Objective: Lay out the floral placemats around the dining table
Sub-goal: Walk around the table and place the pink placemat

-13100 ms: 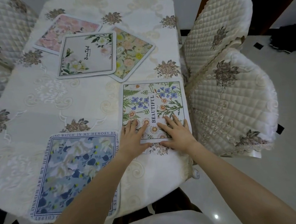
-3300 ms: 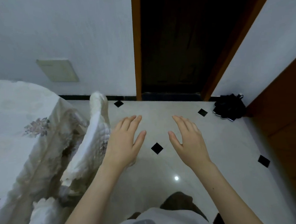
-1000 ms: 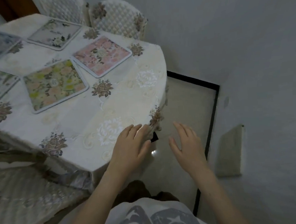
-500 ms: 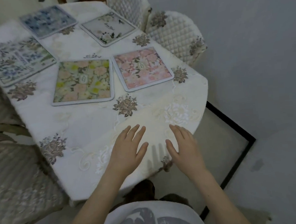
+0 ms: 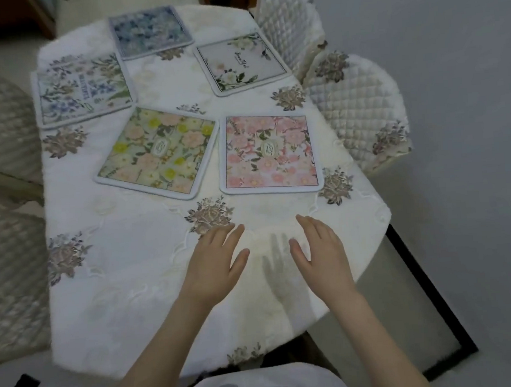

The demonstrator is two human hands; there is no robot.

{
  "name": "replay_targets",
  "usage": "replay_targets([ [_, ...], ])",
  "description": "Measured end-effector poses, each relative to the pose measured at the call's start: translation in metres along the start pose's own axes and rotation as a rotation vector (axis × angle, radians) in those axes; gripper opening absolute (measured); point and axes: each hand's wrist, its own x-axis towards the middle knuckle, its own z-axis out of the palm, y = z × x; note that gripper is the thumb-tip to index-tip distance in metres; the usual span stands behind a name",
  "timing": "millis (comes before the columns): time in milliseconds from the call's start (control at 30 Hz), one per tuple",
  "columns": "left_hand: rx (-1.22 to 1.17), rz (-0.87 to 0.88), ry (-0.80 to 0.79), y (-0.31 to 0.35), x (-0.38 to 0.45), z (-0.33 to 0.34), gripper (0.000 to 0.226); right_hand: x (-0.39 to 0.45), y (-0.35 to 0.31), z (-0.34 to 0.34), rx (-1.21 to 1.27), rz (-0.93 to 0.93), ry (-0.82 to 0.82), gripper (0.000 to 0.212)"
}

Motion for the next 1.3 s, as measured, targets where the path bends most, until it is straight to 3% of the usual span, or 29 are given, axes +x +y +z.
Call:
replay_targets([
  [267,-0.072,-0.158,0.13,0.029,0.108,0.014,0.049,0.116,0.066,-0.032,0.061,-0.117,-0.041,0.047],
  [433,-0.142,-0.325,0.131,0.007,0.181,0.027,0.056,0.198,0.083,-0.021,0.097,-0.084,0.003,0.047],
  [600,0.007,-0.474,0.085,-0.023,0.227,0.052,0.068,0.256,0.109,0.008,-0.021,0.035,-0.016,0.051],
  [833,-0.028,-0.669,0.161,-0.035,0.248,0.075,0.081,0.266,0.126,0.043,-0.176,0.173,-0.195,0.055],
  [1300,-0.057,-0.748,0.141,0.002,0.252,0.09,0.06,0.301,0.152,0.022,0.048,0.242,-0.118,0.054],
])
